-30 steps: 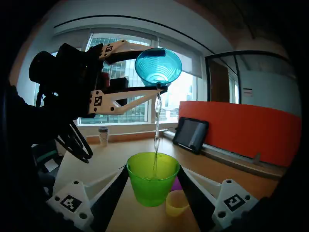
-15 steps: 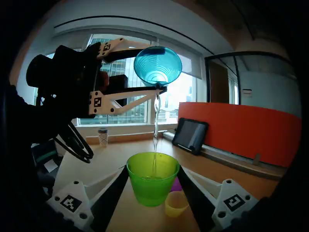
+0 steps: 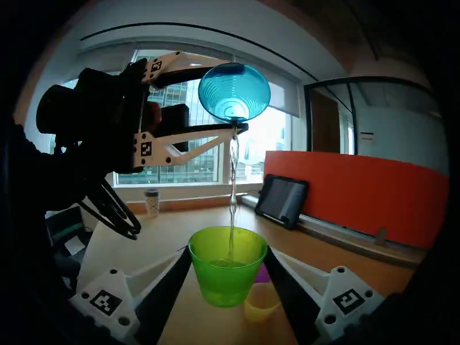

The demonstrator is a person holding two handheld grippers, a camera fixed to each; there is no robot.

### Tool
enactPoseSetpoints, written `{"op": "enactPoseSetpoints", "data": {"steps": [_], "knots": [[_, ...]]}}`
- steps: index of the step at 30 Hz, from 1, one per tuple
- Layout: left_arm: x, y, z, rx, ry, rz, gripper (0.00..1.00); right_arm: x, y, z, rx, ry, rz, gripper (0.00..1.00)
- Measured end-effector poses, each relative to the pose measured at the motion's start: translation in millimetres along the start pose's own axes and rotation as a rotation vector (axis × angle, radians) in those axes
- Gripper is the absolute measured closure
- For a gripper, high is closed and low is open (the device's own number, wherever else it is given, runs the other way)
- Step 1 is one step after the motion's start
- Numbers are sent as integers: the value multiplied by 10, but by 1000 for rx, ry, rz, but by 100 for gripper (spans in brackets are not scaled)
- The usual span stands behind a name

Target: Pour water

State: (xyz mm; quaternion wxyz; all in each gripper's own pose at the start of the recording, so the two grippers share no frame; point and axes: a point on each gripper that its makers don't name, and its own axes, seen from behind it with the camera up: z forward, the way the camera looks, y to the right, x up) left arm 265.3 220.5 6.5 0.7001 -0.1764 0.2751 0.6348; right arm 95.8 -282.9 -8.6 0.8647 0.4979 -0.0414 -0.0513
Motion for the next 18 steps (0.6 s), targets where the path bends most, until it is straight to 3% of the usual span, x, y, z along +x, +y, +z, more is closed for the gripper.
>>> {"op": "enactPoseSetpoints", "data": {"steps": [11, 18], "knots": [[81, -12, -4, 10, 14, 73, 13, 19, 14, 1, -5, 7, -2, 8], [113, 0, 16, 12, 18, 154, 13, 16, 20, 8, -8, 9, -1, 8]]}}
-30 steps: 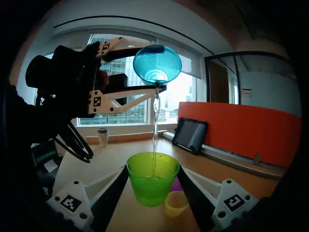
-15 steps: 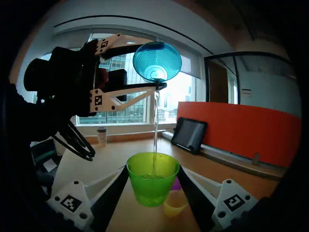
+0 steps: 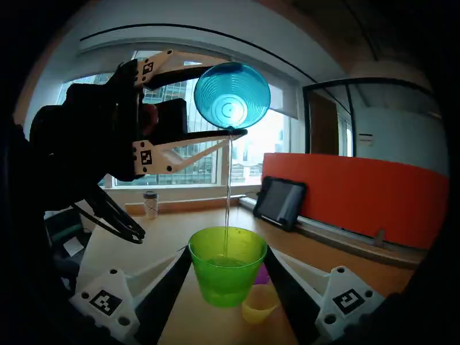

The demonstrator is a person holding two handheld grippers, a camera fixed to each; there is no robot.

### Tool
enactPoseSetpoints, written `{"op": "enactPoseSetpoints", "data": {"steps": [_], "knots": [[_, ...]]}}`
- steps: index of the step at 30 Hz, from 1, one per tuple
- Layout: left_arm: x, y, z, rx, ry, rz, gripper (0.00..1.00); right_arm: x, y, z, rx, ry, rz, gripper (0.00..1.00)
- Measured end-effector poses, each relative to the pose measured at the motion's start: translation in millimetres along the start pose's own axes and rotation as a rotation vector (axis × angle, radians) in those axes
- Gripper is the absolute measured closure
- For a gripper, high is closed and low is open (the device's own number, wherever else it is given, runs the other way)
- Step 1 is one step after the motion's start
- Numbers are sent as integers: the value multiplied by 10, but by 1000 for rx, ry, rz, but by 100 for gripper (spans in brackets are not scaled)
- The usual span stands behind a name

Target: Pour water

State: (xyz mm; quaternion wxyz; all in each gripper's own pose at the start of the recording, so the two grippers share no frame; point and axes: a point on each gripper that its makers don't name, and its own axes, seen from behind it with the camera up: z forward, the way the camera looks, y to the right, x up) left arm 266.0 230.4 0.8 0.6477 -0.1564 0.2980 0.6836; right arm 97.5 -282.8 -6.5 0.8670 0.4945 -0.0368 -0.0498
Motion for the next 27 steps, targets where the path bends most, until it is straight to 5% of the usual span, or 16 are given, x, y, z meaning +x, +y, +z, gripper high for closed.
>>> {"op": "enactPoseSetpoints", "data": {"steps": [14, 20, 27], "knots": [[60, 42, 2, 3, 10, 14, 13, 17, -5, 0, -2, 6, 1, 8], [2, 54, 9, -4, 2, -78, 13, 32, -4, 0, -6, 11, 1, 8], [-55, 26, 37, -9, 0, -267, 13, 29, 25, -18, -13, 16, 2, 8]]}}
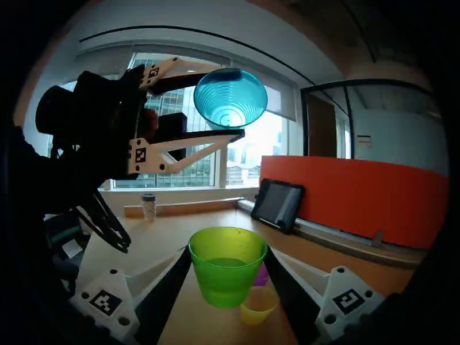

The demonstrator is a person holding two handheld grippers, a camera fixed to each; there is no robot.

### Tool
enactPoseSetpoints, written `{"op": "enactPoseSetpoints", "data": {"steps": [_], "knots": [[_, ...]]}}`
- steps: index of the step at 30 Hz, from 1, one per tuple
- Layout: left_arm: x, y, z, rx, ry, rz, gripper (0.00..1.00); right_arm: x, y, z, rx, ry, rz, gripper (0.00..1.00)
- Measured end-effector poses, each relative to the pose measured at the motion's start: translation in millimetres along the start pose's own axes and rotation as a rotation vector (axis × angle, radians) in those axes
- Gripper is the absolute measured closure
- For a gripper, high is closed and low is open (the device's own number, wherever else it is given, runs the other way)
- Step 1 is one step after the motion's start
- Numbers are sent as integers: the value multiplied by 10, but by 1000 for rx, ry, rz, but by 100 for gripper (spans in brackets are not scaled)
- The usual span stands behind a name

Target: Pour water

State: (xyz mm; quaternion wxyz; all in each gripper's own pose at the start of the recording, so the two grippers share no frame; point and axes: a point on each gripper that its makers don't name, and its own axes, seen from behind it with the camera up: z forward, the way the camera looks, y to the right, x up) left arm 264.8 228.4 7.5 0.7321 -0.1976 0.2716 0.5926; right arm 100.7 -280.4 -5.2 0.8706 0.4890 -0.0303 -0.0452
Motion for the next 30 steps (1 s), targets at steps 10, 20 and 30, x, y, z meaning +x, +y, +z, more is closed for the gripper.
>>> {"op": "enactPoseSetpoints", "data": {"steps": [10, 20, 30], "knots": [[-59, -115, 21, -2, -3, -319, 13, 41, 27, -23, -7, 14, 0, 8], [-137, -169, -5, -20, -32, -631, 13, 57, 44, -42, -14, 20, 0, 8], [-255, -226, -18, -53, -52, -988, 13, 94, 44, -65, -19, 28, -4, 8]]}}
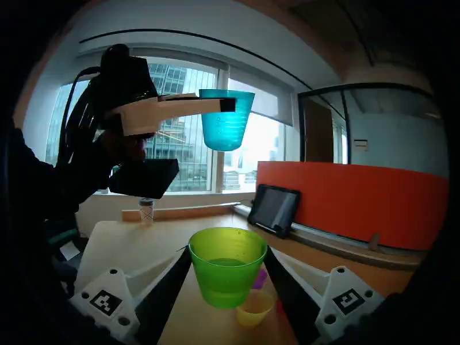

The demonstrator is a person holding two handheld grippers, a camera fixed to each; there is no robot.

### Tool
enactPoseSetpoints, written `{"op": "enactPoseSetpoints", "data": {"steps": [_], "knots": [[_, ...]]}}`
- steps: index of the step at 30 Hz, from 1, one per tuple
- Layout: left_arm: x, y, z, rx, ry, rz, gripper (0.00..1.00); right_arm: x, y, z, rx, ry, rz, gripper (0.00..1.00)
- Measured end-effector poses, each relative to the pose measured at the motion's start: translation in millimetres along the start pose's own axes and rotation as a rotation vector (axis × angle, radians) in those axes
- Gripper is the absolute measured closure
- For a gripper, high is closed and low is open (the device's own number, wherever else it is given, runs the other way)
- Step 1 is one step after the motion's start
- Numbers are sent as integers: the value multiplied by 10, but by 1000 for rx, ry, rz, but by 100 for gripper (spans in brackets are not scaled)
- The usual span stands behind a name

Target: Pour water

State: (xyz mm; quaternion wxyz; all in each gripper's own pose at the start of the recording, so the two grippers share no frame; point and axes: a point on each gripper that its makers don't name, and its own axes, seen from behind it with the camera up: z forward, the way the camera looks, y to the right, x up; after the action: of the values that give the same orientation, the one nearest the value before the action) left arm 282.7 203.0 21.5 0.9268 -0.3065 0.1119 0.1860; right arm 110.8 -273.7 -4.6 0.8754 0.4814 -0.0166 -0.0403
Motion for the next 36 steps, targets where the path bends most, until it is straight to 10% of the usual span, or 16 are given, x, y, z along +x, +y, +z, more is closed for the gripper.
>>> {"op": "enactPoseSetpoints", "data": {"steps": [11, 36], "knots": [[-150, -93, -16, -42, -41, -260, 13, 22, -15, -18, 0, 3, -4, 8], [-1227, -1, -191, -29, -171, -367, 13, -97, 292, -155, -78, -51, -1, 8]]}}
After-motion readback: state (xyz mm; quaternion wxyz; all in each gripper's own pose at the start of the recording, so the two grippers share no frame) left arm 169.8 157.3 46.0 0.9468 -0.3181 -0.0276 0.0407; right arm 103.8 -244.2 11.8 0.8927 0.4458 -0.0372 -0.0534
